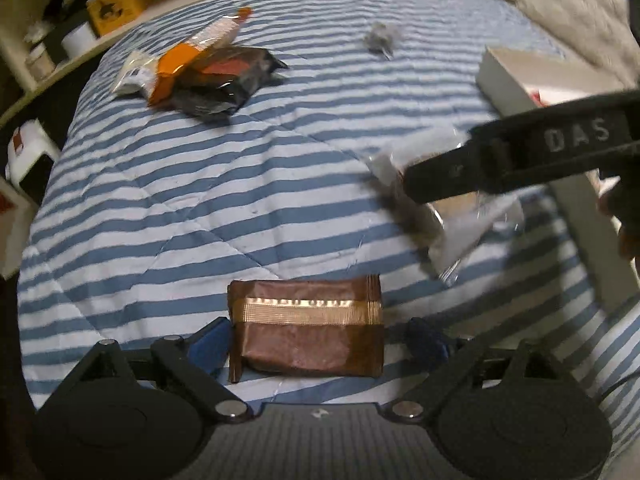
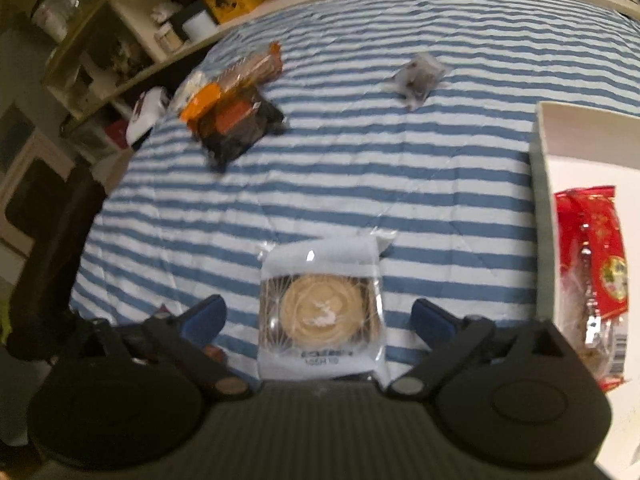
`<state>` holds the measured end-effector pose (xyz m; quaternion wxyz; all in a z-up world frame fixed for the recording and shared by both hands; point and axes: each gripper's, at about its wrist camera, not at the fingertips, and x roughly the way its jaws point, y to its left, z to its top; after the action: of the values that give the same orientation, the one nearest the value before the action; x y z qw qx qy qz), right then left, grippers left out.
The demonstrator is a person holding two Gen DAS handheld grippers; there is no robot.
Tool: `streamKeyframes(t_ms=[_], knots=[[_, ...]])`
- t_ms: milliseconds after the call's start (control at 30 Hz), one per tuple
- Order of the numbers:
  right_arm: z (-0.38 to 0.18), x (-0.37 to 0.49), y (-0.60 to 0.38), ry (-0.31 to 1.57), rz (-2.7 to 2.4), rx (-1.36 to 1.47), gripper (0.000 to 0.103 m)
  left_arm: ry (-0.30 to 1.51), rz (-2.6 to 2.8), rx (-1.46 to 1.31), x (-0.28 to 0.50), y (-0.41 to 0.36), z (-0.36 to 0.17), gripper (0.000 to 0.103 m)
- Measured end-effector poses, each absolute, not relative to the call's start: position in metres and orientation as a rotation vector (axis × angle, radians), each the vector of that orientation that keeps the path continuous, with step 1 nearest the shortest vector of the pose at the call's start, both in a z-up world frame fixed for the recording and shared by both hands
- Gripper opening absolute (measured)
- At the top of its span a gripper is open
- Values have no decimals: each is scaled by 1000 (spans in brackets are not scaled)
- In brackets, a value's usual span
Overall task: Organize snacks
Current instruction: 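Carry the round cookie and brown cake over the white box with both grippers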
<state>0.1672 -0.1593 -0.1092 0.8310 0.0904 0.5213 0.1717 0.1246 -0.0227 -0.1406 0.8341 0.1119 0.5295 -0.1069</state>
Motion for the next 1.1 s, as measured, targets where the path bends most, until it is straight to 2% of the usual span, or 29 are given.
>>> streamKeyframes(t_ms=[167,200,233,267,300,333,433,533,800,1100], knots=[[-118,167,-152,1112,341,127,100,1119,-232,255,126,-22,-146,93],[-120,168,-152,1109,338,123,97,1117,-233,258,126,-22,-147,92],[-120,167,-152,1106,335,115,86,1114,-235,262,127,-24,-147,88],[-121,168,-152,1104,341,108,83,1110,-239,266,126,-25,-147,83],[-121,168,-151,1104,354,110,74,1108,-243,270,127,-26,-147,81],[-121,167,-150,1106,371,113,71,1107,-247,274,127,-27,-147,79],[-120,165,-146,1096,384,77,71,1099,-255,276,125,-27,-148,77],[-116,162,-148,1087,391,82,70,1079,-247,255,125,-24,-145,66],[-86,155,-166,1015,398,123,70,1028,-231,137,122,-14,-129,64],[-41,141,-196,931,388,186,70,889,-237,-33,112,-15,-80,63]])
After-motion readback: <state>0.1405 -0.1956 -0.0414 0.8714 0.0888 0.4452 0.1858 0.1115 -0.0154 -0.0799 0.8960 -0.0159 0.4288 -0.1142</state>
